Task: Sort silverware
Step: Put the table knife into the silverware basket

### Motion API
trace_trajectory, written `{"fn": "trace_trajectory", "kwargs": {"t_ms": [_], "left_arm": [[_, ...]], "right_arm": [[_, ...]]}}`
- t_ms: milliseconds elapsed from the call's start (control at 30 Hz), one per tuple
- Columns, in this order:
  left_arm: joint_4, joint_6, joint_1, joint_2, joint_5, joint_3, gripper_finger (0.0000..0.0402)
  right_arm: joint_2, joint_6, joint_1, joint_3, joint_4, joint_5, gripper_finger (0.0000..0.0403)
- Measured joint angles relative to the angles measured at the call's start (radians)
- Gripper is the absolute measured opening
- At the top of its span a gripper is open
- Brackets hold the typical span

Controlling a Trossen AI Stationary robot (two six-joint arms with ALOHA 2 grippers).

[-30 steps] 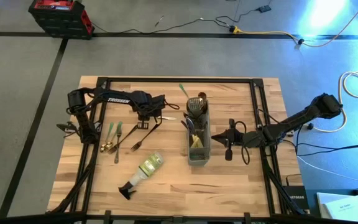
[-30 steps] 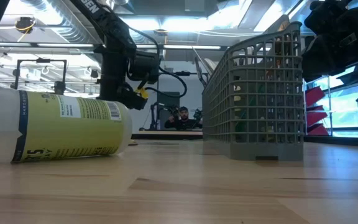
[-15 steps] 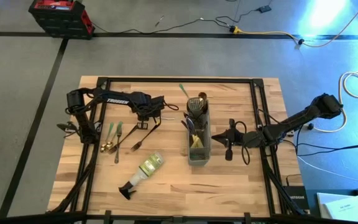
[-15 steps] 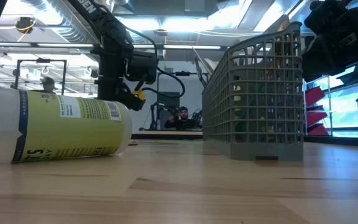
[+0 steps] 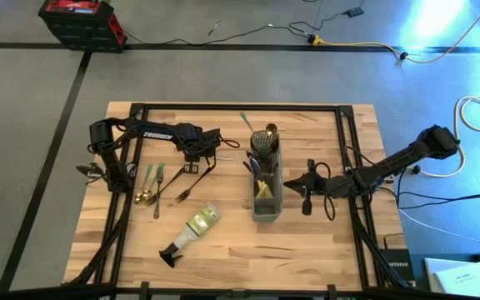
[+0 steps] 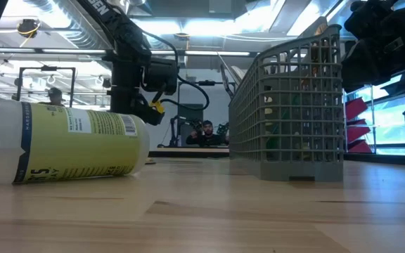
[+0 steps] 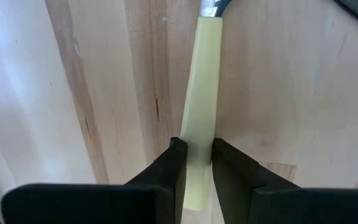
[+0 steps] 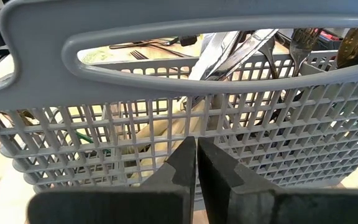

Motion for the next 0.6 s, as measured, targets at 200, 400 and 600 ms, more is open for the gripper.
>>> {"fn": "trace_trajectory", "kwargs": {"t_ms": [200, 400, 600], "left_arm": [[-0.096, -0.024, -0.022, 0.007, -0.065, 0.040, 0.0054], [-0.191, -0.070, -0.033, 0.009, -0.035, 0.102, 0.0054], [-0.222, -0.085, -0.047, 0.008, -0.043, 0.133, 0.0054]], "right_arm": [[0.000, 0.000, 0.000, 0.000, 0.000, 0.000, 0.0000], [0.000, 0.000, 0.000, 0.000, 0.000, -0.001, 0.0000], [0.000, 0.000, 0.000, 0.000, 0.000, -0.001, 0.0000]]}}
